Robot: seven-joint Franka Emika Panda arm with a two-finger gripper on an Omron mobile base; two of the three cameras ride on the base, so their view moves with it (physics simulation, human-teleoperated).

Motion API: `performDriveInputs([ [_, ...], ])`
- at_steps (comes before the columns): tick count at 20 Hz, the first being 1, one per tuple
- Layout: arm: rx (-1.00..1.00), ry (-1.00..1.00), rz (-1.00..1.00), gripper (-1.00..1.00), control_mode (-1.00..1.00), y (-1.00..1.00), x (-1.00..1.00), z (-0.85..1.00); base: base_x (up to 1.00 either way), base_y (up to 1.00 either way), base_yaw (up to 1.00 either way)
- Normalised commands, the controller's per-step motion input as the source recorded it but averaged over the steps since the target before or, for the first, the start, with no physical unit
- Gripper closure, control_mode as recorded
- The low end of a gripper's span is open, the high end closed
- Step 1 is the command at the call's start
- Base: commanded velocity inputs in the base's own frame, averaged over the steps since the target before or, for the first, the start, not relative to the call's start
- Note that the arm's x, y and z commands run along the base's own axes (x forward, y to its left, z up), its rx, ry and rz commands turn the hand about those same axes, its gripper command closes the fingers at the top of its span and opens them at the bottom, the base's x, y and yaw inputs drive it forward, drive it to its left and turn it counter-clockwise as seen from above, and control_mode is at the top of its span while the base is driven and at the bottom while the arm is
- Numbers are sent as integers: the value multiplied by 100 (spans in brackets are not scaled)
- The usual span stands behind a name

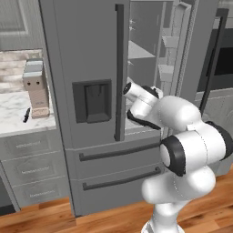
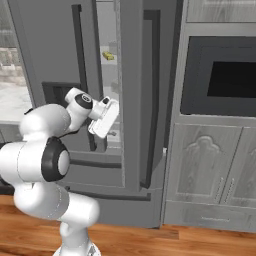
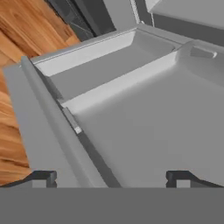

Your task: Retrieve the butter from the fridge and place it on a plate on the dining table. Then retrieve the butter knife by the fridge and place it near the plate.

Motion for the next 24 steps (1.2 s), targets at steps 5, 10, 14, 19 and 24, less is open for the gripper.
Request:
performDriveInputs([
  [5, 0, 11, 2, -100, -100, -60, -2, 0, 0, 0, 0],
  [10, 2, 5, 0, -100, -100, -85, -27, 0, 0, 0, 0],
  [14, 2, 2, 1, -100, -100, -98, -41, 0, 0, 0, 0],
  [19, 0, 0, 6, -100, -100, -49, -19, 1, 0, 0, 0],
  [24, -6, 1, 2, -100, -100, 69, 0, 0, 0, 0, 0],
])
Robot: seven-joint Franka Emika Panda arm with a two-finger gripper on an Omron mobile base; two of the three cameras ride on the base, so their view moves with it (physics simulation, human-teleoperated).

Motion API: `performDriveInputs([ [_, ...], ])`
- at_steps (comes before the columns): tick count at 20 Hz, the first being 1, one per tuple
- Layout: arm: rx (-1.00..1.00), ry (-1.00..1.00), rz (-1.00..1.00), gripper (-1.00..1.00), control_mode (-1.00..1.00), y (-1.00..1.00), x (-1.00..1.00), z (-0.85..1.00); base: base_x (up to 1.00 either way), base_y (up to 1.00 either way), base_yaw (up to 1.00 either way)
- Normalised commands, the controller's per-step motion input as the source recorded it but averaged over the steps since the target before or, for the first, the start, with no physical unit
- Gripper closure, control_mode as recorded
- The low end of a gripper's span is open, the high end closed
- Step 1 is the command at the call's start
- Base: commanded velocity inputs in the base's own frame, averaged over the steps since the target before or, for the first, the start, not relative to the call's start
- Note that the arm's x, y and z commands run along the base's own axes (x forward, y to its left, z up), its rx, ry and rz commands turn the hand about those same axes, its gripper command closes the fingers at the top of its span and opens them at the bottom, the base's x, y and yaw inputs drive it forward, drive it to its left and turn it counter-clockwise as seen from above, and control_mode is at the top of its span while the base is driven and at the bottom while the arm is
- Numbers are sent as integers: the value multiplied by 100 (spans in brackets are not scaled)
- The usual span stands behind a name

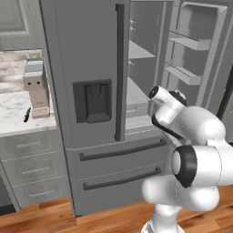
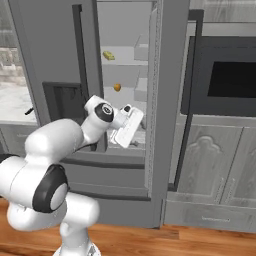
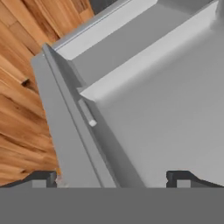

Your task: Retrieve the butter from the fridge and place it on a plate on the dining table. Then retrieve the butter knife by the fridge and place it near the plate.

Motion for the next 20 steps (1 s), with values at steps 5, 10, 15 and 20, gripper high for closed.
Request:
performDriveInputs([
  [5, -3, 6, -3, -100, -100, 100, 23, 0, 0, 0, 0],
  [10, 20, -1, -24, -100, -100, 100, 21, 0, 0, 0, 0],
  [15, 44, -24, -45, -100, -100, 71, 10, 0, 0, 0, 0],
  [20, 40, -42, -64, -100, -100, 33, 4, 1, 0, 0, 0],
])
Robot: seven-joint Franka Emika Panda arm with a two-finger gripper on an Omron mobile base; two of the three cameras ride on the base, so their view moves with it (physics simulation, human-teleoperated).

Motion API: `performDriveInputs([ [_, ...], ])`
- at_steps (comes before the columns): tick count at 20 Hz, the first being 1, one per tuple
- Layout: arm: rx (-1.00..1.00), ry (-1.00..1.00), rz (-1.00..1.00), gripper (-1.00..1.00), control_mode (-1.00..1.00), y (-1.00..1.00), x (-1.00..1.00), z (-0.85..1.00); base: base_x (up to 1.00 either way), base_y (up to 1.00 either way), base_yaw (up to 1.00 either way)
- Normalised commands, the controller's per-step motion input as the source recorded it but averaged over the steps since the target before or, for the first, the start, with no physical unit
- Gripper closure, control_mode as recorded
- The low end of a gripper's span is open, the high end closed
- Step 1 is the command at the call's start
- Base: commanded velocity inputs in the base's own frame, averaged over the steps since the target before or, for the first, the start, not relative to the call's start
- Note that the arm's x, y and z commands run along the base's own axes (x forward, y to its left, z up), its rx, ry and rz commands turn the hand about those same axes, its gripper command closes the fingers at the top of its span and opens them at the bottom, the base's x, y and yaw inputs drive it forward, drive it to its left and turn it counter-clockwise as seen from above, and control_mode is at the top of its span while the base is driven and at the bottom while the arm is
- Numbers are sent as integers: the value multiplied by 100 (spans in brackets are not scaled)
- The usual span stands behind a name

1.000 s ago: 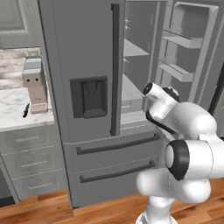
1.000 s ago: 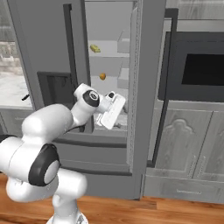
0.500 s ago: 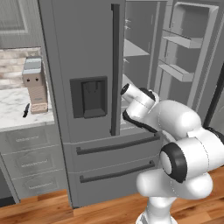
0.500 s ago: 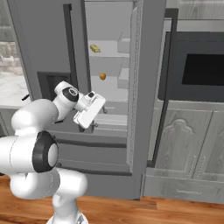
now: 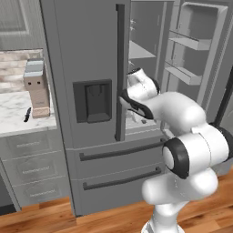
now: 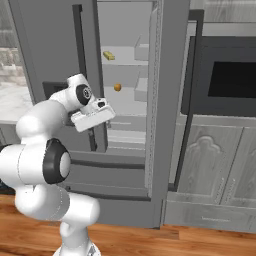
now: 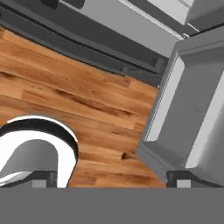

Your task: Retrieve the butter from the fridge and place it on a plate on the dining table. Then retrieve the butter knife by the fridge and place it near the plate.

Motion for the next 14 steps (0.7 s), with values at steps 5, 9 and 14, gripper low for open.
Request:
performDriveInputs([
  [5, 32, -65, -64, -100, -100, 36, 0, 31, 0, 0, 0],
  [9, 38, -77, -48, -100, -100, 54, -24, 48, 0, 0, 0],
  [14, 30, -58, -20, -100, -100, 45, -14, 51, 0, 0, 0],
])
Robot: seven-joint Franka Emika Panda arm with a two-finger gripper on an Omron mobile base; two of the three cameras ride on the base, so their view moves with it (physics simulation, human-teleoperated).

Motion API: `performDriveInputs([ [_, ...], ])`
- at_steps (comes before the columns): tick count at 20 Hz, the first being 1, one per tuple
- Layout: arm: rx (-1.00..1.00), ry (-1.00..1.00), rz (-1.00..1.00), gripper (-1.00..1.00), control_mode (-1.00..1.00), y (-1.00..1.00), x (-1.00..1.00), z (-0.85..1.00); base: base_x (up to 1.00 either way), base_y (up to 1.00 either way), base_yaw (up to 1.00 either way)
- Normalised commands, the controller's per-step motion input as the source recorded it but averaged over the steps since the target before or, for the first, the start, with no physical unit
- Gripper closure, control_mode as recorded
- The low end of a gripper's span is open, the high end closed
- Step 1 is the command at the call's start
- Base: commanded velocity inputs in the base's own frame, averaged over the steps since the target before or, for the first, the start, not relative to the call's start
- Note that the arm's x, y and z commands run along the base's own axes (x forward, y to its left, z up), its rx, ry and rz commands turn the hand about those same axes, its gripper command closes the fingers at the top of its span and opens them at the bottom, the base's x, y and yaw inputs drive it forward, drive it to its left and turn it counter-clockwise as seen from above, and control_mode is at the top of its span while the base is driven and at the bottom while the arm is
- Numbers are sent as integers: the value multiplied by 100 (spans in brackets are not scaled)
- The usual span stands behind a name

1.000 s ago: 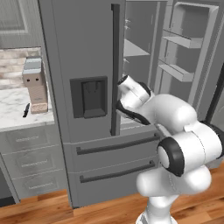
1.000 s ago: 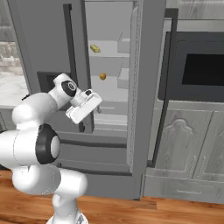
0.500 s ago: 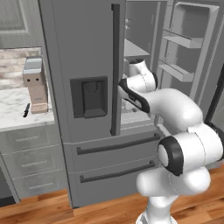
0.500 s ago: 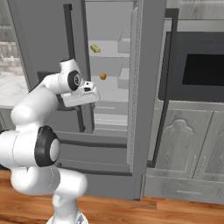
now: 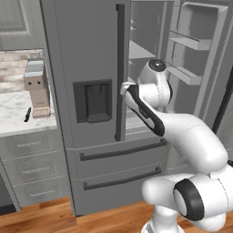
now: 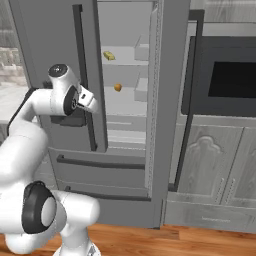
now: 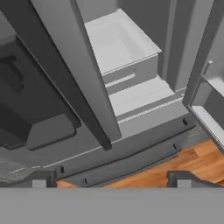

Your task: Retrieve the butter from the fridge and place it on a plate on the dining table. Then retrieve the butter knife by the fridge and place it near the plate.

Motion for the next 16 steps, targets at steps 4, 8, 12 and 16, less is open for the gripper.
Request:
performDriveInputs([
  [4, -8, -26, 8, -100, -100, 5, 0, 45, 0, 0, 0],
  [8, -34, -3, 13, -100, -100, 3, 9, 63, 0, 0, 0],
  [12, -11, -5, 13, -100, -100, -2, 14, 25, 0, 0, 0],
  [16, 4, -13, 0, -100, -100, 18, 4, 0, 0, 0, 0],
])
